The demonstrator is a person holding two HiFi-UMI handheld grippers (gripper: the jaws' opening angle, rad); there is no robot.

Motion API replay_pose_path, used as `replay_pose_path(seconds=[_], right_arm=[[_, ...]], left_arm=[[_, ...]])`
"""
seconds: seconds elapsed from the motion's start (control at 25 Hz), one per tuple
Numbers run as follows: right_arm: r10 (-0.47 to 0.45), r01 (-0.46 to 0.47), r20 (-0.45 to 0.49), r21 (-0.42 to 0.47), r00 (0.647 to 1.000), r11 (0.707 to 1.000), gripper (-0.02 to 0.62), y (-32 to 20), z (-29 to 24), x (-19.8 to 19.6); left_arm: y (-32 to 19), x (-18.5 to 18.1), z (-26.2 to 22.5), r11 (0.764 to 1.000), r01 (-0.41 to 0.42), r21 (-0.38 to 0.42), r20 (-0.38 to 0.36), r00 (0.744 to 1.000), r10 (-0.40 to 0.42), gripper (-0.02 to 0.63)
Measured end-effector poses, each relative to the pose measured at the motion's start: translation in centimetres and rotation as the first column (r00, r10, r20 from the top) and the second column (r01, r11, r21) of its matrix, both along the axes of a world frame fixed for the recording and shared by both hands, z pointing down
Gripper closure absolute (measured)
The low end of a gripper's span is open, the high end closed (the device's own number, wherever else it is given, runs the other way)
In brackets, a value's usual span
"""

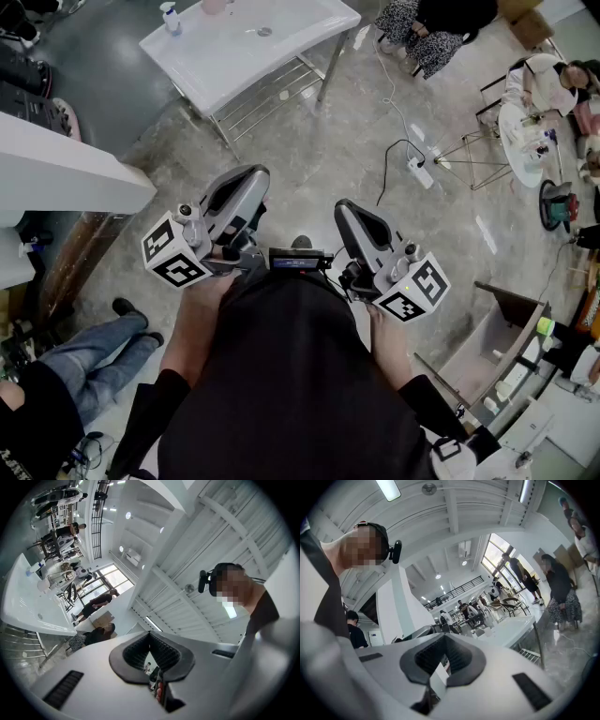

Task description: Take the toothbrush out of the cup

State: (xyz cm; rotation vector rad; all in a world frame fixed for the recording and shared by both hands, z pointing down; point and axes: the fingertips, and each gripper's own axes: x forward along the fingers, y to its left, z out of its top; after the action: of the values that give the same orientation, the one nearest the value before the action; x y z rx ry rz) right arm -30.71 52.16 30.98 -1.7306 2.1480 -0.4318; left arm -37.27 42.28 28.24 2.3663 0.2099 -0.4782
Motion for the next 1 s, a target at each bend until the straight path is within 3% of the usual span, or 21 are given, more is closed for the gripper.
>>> replay_pose_path(seconds=[0.64, 1.0], right_arm=[[0.002, -0.002, 0.026, 0.007, 1.000, 1.000, 0.591, 0.0, 0.7, 1.3], [0.029, -0.029, 0.046, 0.014, 0.999, 0.999, 0.589, 1.5, 0.8, 4.4]], left_arm=[[0.0, 0.9, 0.5, 1.000, 0.008, 0.010, 0.027, 1.000, -0.008, 0.598], [1.4, 3.4, 0.4, 1.000, 0.013, 0.026, 0.041, 0.999, -0.014, 0.600]])
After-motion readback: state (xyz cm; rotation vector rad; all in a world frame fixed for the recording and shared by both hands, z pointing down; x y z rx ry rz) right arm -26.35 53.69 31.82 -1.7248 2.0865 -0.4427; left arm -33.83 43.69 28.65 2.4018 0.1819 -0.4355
